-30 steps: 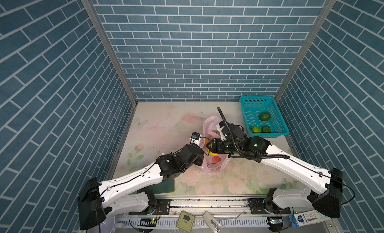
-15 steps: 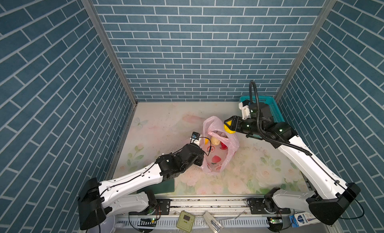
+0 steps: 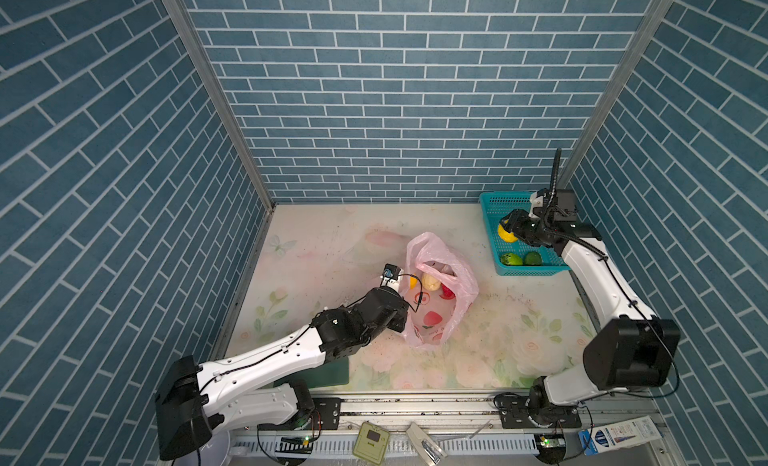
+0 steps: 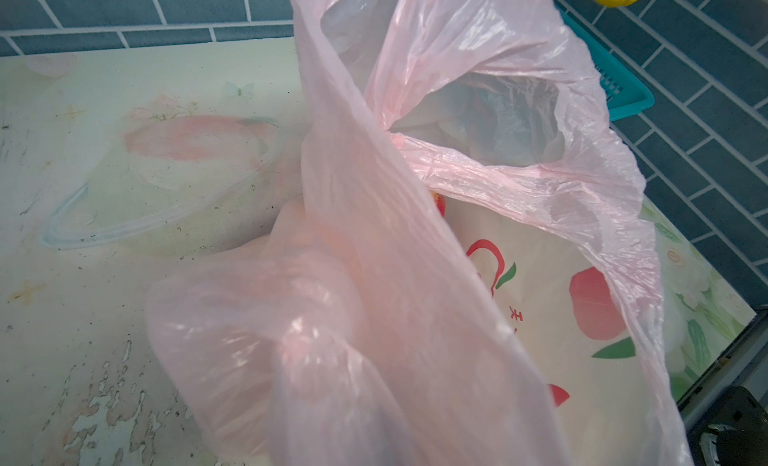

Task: Untie the knot of the plastic bag and take out the fruit
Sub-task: 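Lower the yellow lemon into the basket and open the right gripper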

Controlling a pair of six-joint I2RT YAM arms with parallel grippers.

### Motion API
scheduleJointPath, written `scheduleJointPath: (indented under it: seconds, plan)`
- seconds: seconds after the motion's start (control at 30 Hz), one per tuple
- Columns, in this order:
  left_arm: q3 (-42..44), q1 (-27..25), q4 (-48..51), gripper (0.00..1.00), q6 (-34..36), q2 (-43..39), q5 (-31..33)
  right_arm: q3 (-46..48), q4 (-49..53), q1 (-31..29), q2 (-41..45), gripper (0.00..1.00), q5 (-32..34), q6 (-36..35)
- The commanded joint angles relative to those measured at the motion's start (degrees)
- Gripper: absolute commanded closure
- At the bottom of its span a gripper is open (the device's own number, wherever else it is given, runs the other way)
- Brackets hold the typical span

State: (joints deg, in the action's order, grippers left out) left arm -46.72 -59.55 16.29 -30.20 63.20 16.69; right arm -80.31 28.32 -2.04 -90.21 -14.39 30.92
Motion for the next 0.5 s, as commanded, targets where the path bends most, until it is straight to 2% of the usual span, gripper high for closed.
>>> scheduleJointPath:
  seconds: [0.0,0.27,0.47]
  plan:
    - [-1.0,0.0,-0.3,1.0,0.1,-0.8,0.2,-1.1,-5.8,2.2,-6.2,0.46,-0.3,-2.8]
    - [-0.7,-0.1,-0.4,1.0,-0.2,-1.6,0.5,-7.5,-7.2,4.7,-19.5,0.43,0.9,-3.2]
    - [-0.3,-0.1,0.0,1.0,-0.6,-2.3,1.3,-9.6,-5.5,4.8,-22.5,0.27,2.7,-3.5]
